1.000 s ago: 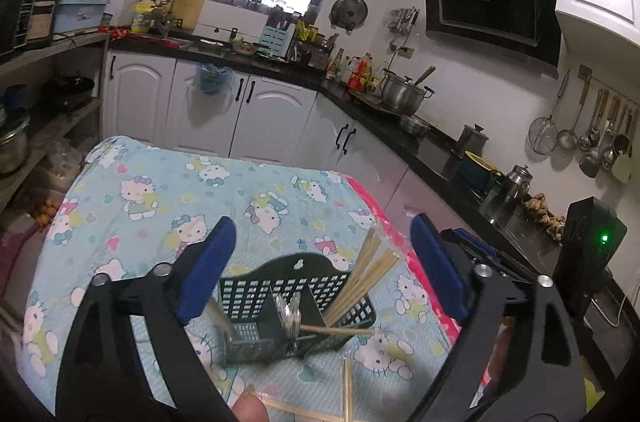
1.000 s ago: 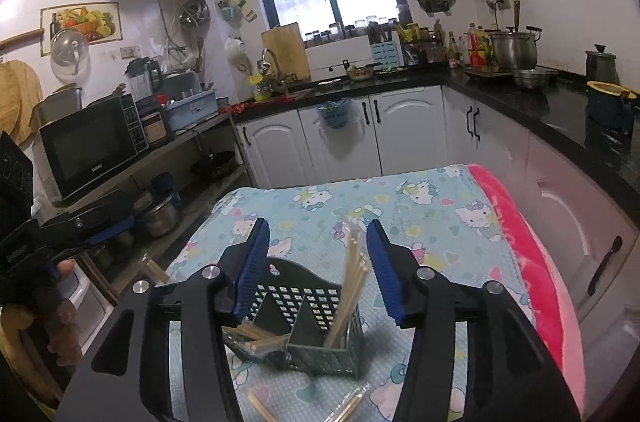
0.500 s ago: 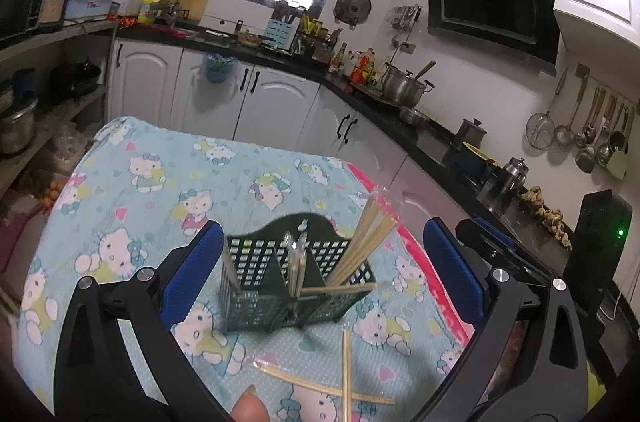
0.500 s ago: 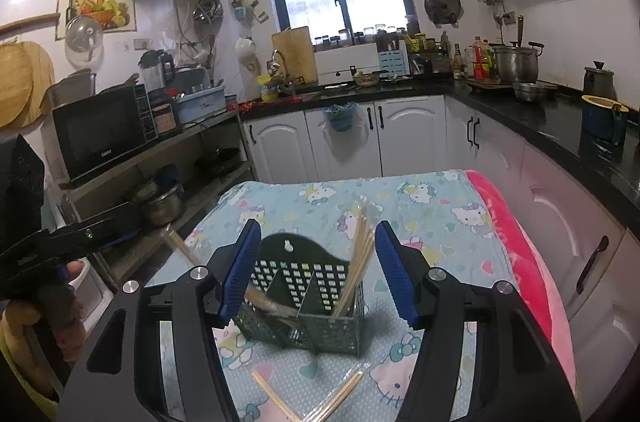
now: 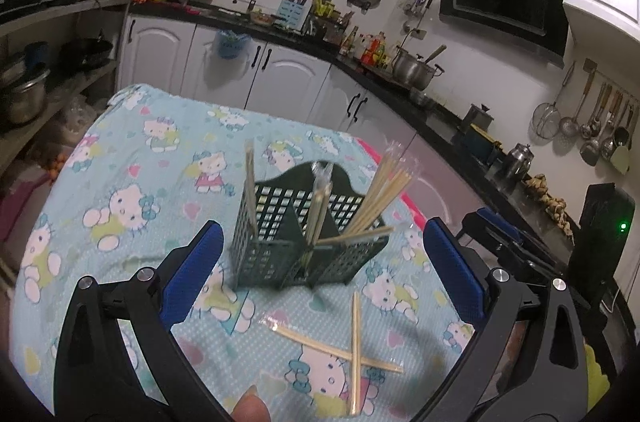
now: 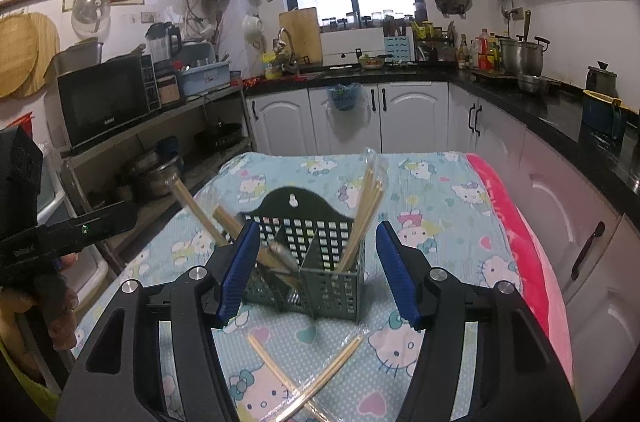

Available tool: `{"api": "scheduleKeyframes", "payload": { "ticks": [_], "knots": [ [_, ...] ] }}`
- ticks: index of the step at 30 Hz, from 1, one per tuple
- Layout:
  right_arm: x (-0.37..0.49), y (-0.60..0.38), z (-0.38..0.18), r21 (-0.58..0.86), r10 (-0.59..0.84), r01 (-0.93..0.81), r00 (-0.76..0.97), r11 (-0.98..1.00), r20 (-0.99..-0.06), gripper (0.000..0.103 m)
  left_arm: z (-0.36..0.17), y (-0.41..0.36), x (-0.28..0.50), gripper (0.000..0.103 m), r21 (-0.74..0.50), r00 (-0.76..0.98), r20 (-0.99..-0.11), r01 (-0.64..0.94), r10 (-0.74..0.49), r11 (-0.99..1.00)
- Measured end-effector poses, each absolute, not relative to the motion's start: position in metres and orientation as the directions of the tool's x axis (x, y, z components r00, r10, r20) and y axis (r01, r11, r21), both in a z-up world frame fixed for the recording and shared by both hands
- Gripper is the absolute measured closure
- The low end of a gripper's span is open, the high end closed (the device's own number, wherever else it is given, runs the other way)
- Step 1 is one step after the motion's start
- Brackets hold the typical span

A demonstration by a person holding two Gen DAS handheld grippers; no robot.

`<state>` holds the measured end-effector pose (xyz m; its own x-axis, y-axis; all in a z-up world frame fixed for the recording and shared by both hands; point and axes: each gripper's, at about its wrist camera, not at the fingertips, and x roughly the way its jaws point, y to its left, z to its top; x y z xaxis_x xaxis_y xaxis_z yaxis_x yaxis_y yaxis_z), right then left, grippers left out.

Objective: Organize utensils
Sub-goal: 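Withdraw both open grippers from the basket toward the remaining chopsticks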

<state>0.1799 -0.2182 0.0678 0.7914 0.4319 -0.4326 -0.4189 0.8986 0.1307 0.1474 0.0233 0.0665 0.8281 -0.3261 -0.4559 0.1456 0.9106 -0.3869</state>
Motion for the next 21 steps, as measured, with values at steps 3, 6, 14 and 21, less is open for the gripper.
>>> {"api": "scheduleKeyframes", "payload": {
  "ticks": [3, 6, 14, 21],
  "knots": [
    [0.176, -0.218, 0.063, 0.121, 0.428, -0.421, 0.787, 0.899, -0.444, 0.045, 0.058, 0.024, 0.146, 0.011, -0.393, 0.820, -0.473, 0.132, -0.323, 0.910],
    [0.174, -0.217, 0.058, 0.111, 0.426, -0.425, 0.780, 0.898, -0.459, 0.045, 0.047, 0.024, 0.144, 0.011, -0.388, 0.809, -0.497, 0.118, -0.315, 0.914],
    [0.168, -0.217, 0.043, 0.100, 0.419, -0.429, 0.762, 0.898, -0.494, 0.045, 0.028, 0.024, 0.141, 0.011, -0.381, 0.784, -0.541, 0.093, -0.304, 0.920],
    [0.166, -0.215, 0.029, 0.092, 0.413, -0.434, 0.740, 0.896, -0.531, 0.045, 0.012, 0.025, 0.140, 0.011, -0.372, 0.762, -0.578, 0.071, -0.290, 0.926]
  ]
}}
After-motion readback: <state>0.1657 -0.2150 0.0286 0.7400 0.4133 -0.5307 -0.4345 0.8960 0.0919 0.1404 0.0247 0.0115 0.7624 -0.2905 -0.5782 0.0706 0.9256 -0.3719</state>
